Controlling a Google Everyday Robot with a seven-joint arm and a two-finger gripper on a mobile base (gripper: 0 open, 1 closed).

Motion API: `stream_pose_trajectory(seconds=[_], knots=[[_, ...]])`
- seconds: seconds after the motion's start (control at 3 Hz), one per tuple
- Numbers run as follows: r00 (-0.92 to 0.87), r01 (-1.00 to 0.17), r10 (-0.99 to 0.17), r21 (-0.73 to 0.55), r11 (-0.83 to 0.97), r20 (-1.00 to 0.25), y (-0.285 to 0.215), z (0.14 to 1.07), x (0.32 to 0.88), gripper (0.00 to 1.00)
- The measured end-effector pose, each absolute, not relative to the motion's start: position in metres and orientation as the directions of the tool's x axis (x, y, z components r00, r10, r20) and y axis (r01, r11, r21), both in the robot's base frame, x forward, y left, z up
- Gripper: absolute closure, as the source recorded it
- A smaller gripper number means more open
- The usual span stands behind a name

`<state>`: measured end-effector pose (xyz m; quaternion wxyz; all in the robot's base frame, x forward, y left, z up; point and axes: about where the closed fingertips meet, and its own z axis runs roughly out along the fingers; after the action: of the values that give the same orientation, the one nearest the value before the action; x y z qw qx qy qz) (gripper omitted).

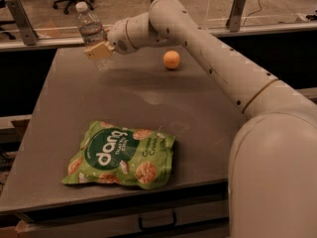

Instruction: Move water bottle near orange

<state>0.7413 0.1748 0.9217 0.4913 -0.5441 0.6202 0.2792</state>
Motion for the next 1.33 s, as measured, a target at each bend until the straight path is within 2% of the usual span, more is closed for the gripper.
stream_pose_trajectory(seconds=[0.33, 0.67, 1.33], knots=[[0.085, -0.929, -0.427, -0.226, 0.293, -0.9, 0.156, 0.931, 0.755, 1.0], [0.115, -0.858, -0.469, -0.326, 0.396, -0.875, 0.096, 0.967, 0.779, 1.0], [0.117, -0.753, -0.482, -0.394, 0.526, -0.868, 0.008, 0.996, 0.808, 1.0]])
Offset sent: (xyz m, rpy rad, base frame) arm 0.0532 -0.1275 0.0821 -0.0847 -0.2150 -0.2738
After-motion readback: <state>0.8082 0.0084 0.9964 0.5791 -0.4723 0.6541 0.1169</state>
